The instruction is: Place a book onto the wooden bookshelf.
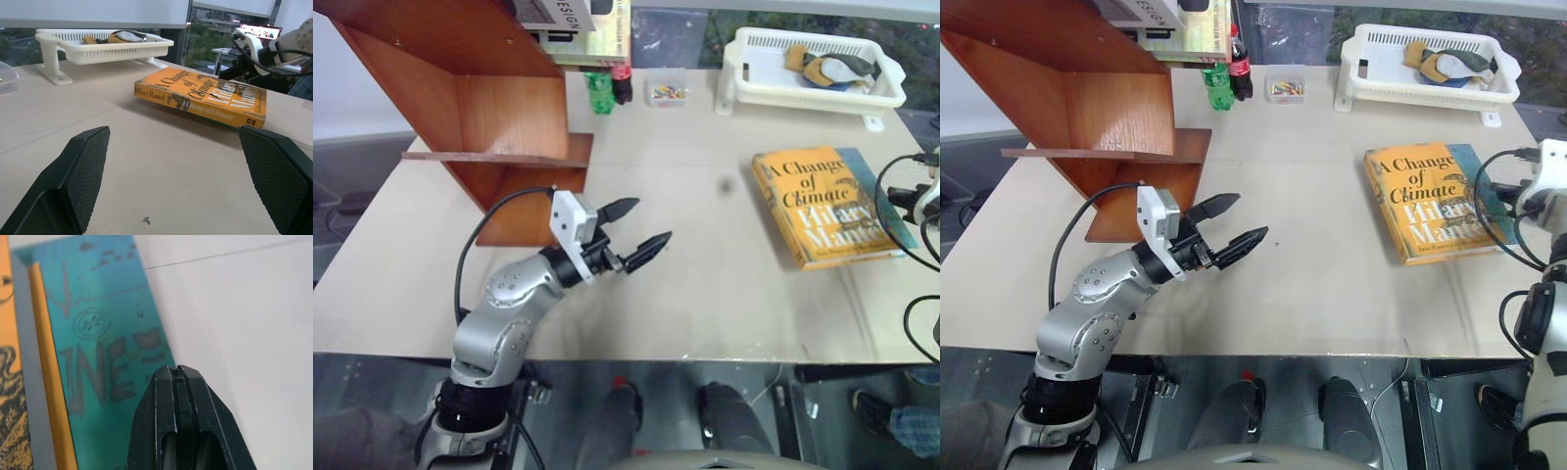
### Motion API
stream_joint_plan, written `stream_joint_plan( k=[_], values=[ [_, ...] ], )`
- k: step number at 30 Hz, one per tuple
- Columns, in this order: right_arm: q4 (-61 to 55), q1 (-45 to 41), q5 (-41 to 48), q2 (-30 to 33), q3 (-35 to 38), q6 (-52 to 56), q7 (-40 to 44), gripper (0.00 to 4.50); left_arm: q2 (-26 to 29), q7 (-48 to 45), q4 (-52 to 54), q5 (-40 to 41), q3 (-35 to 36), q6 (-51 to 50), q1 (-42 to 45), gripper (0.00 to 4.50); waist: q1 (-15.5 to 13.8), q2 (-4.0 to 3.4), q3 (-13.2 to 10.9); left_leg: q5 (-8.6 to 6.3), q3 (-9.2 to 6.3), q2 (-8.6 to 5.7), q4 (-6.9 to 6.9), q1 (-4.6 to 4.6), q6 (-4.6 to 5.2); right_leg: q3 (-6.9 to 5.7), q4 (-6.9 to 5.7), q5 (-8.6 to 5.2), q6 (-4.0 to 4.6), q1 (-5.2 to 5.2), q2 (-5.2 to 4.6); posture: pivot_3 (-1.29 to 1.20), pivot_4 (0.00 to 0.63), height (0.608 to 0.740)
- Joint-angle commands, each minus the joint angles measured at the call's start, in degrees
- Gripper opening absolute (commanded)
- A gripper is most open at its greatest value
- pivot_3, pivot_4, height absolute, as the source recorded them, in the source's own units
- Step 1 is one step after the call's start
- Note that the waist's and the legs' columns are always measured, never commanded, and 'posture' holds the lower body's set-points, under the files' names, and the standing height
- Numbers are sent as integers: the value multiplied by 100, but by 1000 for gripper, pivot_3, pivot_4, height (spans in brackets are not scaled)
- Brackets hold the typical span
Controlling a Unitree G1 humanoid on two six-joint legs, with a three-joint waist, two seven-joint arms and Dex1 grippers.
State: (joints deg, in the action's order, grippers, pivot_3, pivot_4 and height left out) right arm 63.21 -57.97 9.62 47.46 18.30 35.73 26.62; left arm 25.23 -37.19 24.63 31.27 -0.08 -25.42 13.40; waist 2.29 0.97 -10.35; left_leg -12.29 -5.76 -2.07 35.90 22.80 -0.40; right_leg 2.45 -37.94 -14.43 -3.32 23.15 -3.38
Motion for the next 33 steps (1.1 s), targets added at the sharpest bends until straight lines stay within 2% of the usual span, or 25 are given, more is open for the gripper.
stream_joint_plan(
  k=[1,6,15,20,24,33],
  values=[
    [-130,-269,134,135,81,492,-39,41,-10,32,234,73,105,51,64,4500,3,0,0,0,1,0,0,0,0,1,0,0,0,0,2,0,150,740],
    [316,-466,284,-114,410,12,-745,41,0,-47,168,72,58,69,175,4500,6,0,0,-1,8,3,2,-2,1,10,0,1,-1,0,11,0,150,740],
    [848,-621,-111,-332,160,-1114,-1637,41,36,-18,281,88,123,28,133,4500,5,0,0,-2,14,4,7,0,3,21,2,6,-9,0,15,0,150,740],
    [949,-583,-239,-392,103,-1332,-1914,41,57,73,421,104,163,-10,13,4500,7,-1,0,-2,15,8,7,0,3,22,2,6,-9,0,16,0,150,740],
    [998,-583,-334,-465,20,-1355,-1985,41,70,103,461,112,169,-19,-22,4500,11,-1,0,-2,18,11,8,-2,3,26,1,7,-9,0,21,0,150,740],
    [1105,-632,-208,-632,38,-804,-1330,41,92,130,465,122,207,-4,-49,4500,29,1,1,-3,29,17,12,-7,4,37,0,10,-10,0,31,0,150,740]
  ],
)
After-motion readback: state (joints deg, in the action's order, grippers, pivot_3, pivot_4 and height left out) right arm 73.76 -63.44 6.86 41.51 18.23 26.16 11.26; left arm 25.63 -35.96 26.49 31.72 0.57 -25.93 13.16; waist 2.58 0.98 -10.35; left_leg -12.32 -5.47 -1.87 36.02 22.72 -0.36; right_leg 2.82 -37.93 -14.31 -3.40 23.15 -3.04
